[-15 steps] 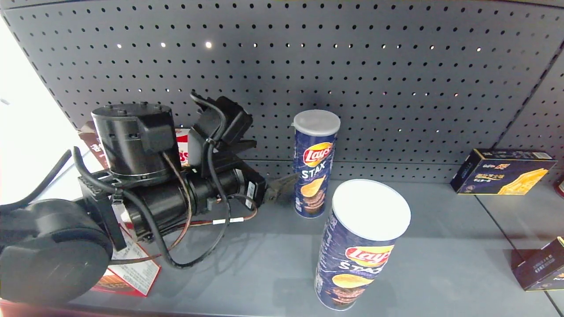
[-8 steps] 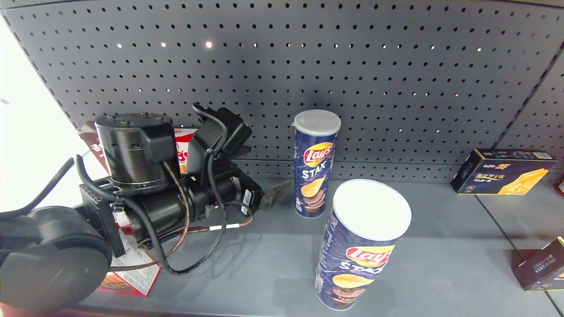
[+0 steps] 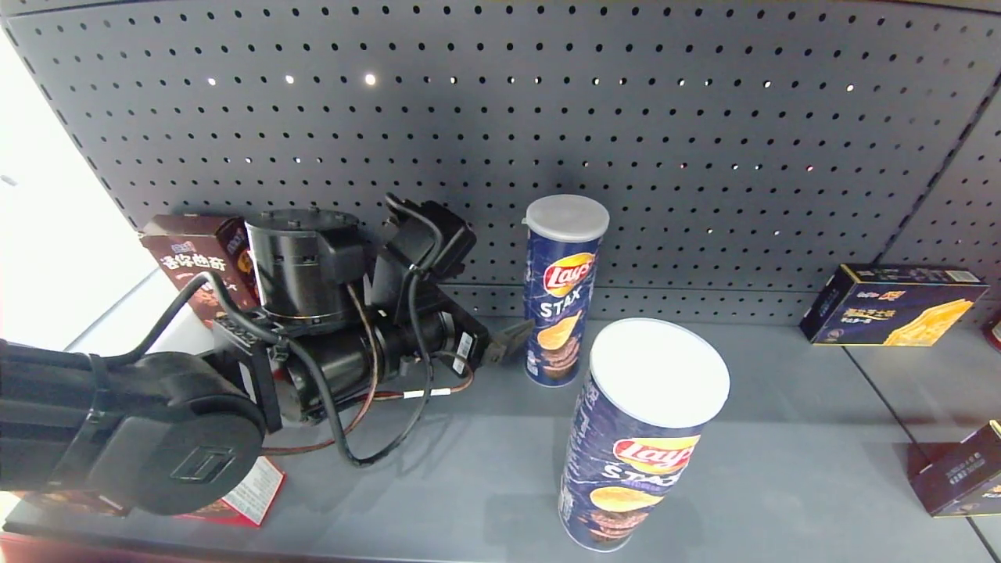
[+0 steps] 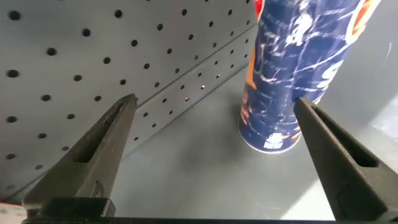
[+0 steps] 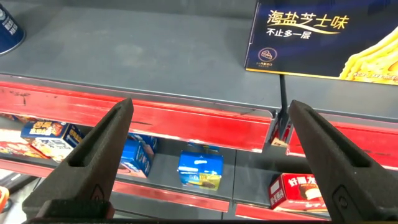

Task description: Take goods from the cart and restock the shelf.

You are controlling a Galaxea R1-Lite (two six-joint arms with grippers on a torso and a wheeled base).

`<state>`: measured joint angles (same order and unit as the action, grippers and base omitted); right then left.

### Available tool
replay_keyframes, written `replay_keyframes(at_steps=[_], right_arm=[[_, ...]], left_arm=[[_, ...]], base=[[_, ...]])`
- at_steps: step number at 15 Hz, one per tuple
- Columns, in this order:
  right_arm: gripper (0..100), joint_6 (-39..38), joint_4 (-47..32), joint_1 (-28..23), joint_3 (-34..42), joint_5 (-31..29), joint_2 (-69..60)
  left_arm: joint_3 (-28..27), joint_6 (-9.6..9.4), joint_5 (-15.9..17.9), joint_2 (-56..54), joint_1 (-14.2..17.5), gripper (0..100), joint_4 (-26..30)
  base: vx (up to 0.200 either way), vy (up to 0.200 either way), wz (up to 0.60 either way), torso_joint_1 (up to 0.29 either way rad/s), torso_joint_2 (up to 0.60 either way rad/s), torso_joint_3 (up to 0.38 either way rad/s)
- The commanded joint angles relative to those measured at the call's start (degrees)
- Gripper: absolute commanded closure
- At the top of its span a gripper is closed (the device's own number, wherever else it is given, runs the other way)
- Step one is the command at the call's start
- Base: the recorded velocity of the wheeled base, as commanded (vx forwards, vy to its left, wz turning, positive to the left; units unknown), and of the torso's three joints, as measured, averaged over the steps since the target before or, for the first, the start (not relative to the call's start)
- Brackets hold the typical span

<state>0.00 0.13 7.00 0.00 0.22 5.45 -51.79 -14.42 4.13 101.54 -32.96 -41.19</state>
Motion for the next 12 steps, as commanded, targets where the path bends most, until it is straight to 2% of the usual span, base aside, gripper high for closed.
replay_keyframes(at_steps=[1, 8, 12], right_arm=[[0, 0.00, 0.04, 0.03, 0.00, 0.04, 0.09], [0, 0.00, 0.04, 0.03, 0.00, 0.04, 0.09], [0, 0.00, 0.04, 0.03, 0.00, 0.04, 0.09]], left_arm=[[-0.25, 0.01, 0.00, 1.30, 0.09, 0, -0.03], [0.19, 0.01, -0.79, 1.38, 0.62, 0, -1.26], [2.30, -0.34, -1.41, -0.11, 0.88, 0, -2.67]], base=[[0.000, 0.000, 0.00, 0.000, 0.00, 0.000], [0.000, 0.000, 0.00, 0.000, 0.00, 0.000], [0.000, 0.000, 0.00, 0.000, 0.00, 0.000]])
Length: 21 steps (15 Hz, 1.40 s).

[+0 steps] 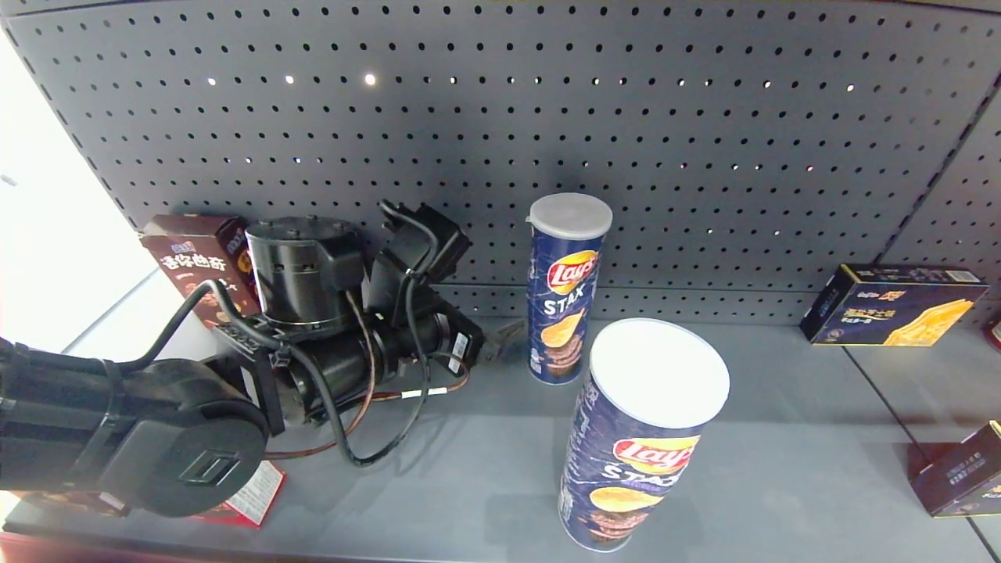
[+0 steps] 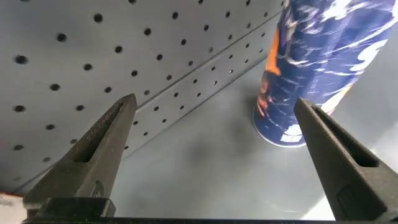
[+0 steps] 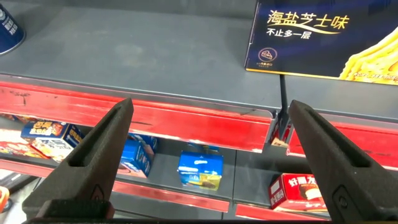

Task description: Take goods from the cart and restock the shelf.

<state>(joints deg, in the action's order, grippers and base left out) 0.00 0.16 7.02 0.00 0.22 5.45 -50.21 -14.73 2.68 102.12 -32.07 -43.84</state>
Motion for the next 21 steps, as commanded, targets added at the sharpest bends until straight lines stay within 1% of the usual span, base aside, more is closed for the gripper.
replay_keyframes(at_steps=[1, 2, 3, 5, 12, 21], right_arm=[[0, 0.00, 0.02, 0.10, 0.00, 0.04, 0.09], [0, 0.00, 0.02, 0.01, 0.00, 0.04, 0.09], [0, 0.00, 0.02, 0.01, 0.00, 0.04, 0.09], [0, 0.00, 0.02, 0.01, 0.00, 0.04, 0.09], [0, 0.00, 0.02, 0.01, 0.00, 0.04, 0.09], [0, 0.00, 0.02, 0.01, 0.00, 0.04, 0.09]], left_arm=[[0.82, -0.04, 0.04, -0.61, 0.08, 0, -0.02], [0.73, -0.13, -0.05, -0.61, 0.17, 0, -0.02], [0.12, -0.92, 0.04, -0.43, 0.17, 0, -0.02], [-0.06, -1.62, 0.04, 0.01, -0.01, 0, -0.11], [-2.43, -1.53, -0.05, 2.38, -0.36, 0, 0.07], [-2.43, -1.62, -0.05, 1.77, -0.01, 0, -0.20]], base=[[0.000, 0.000, 0.00, 0.000, 0.00, 0.000], [0.000, 0.000, 0.00, 0.000, 0.00, 0.000], [0.000, 0.000, 0.00, 0.000, 0.00, 0.000], [0.000, 0.000, 0.00, 0.000, 0.00, 0.000], [0.000, 0.000, 0.00, 0.000, 0.00, 0.000], [0.000, 0.000, 0.00, 0.000, 0.00, 0.000]])
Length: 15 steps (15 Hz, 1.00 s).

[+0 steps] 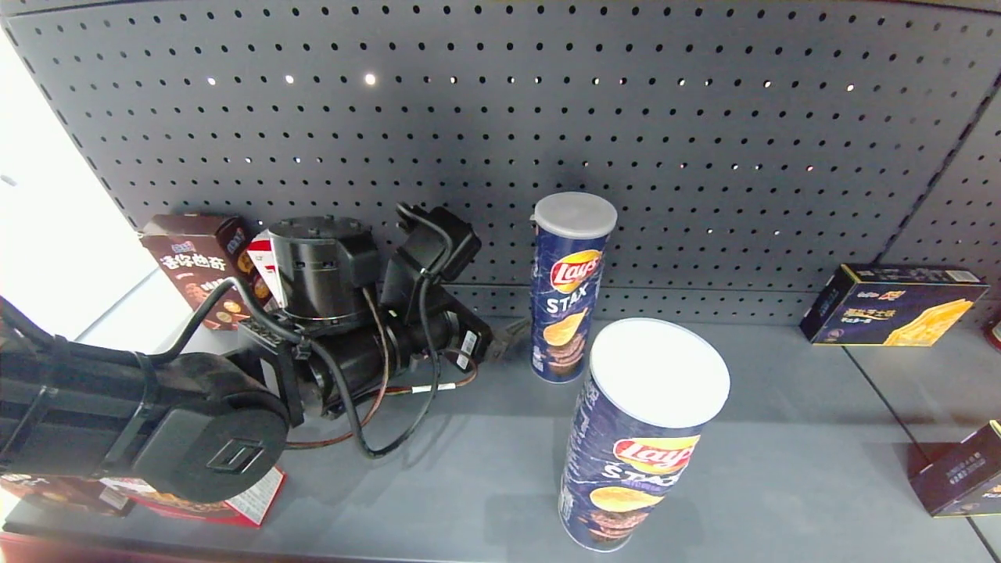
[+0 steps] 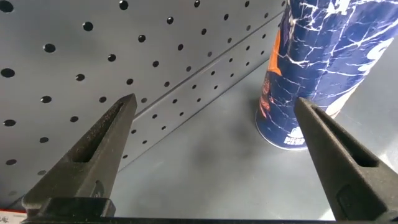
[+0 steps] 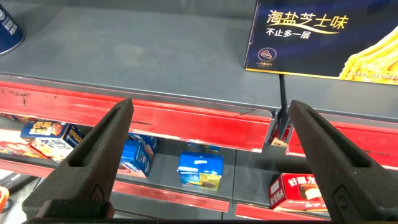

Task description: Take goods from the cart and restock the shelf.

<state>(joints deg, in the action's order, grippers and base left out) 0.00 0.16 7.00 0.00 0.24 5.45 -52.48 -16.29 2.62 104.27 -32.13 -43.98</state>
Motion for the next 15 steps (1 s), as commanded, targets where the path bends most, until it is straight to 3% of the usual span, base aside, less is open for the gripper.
replay_keyframes(at_steps=[1, 8, 13, 15], right_arm=[[0, 0.00, 0.02, 0.03, 0.00, 0.02, 0.09], [0, 0.00, 0.02, 0.03, 0.00, 0.02, 0.09], [0, 0.00, 0.02, 0.03, 0.00, 0.02, 0.09], [0, -0.09, 0.02, 0.03, 0.00, 0.02, 0.09]], left_arm=[[-0.34, -0.15, 0.02, -0.91, 0.23, 0, 0.04], [-0.43, -0.06, -2.18, -4.95, -0.21, 0, 0.83], [0.54, 0.03, -2.80, -16.73, -0.74, 0, 3.82], [5.90, 0.20, -2.97, -25.87, -2.06, 0, 3.55]], base=[[0.000, 0.000, 0.00, 0.000, 0.00, 0.000], [0.000, 0.000, 0.00, 0.000, 0.00, 0.000], [0.000, 0.000, 0.00, 0.000, 0.00, 0.000], [0.000, 0.000, 0.00, 0.000, 0.00, 0.000]])
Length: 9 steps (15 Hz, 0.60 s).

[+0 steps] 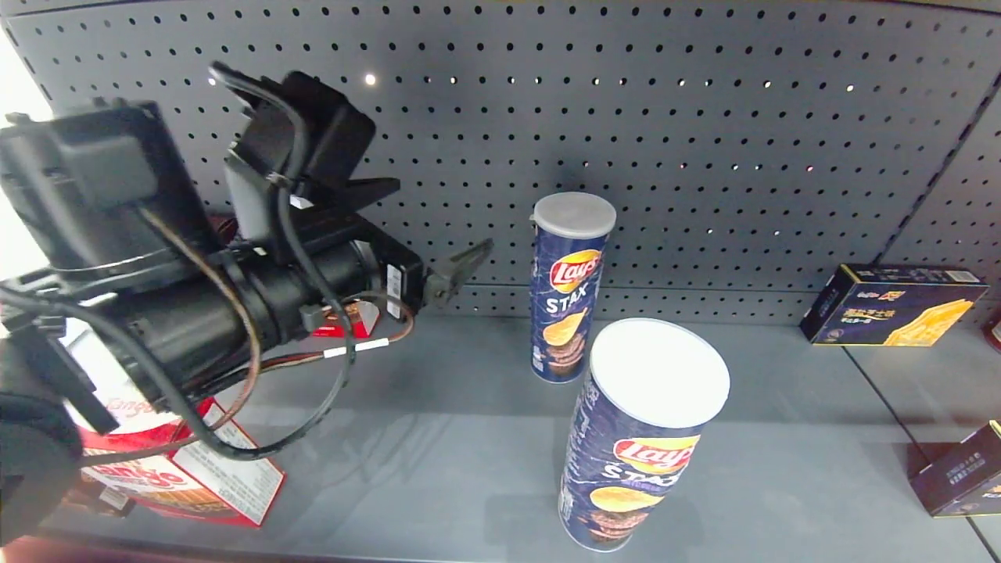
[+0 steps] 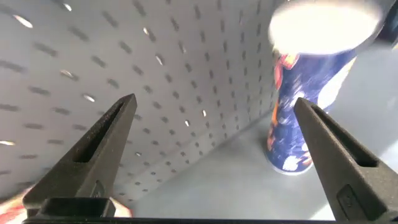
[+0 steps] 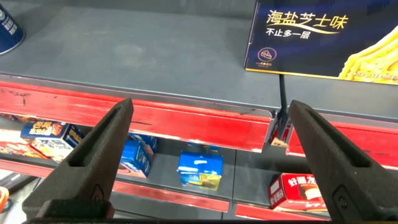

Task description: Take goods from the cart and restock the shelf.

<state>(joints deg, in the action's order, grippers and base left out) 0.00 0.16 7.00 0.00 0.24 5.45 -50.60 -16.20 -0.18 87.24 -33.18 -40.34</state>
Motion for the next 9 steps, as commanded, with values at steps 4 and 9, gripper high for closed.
replay_keyframes(at_steps=[4, 9], right_arm=[[0, 0.00, 0.02, 0.03, 0.00, 0.02, 0.09], [0, 0.00, 0.02, 0.03, 0.00, 0.02, 0.09]], left_arm=[[16.94, 0.12, -0.34, -27.82, -3.82, 0, 0.17], [34.61, 0.03, -0.17, -56.30, 7.96, 0, 0.08]], base=[[0.000, 0.000, 0.00, 0.000, 0.00, 0.000], [0.000, 0.000, 0.00, 0.000, 0.00, 0.000]])
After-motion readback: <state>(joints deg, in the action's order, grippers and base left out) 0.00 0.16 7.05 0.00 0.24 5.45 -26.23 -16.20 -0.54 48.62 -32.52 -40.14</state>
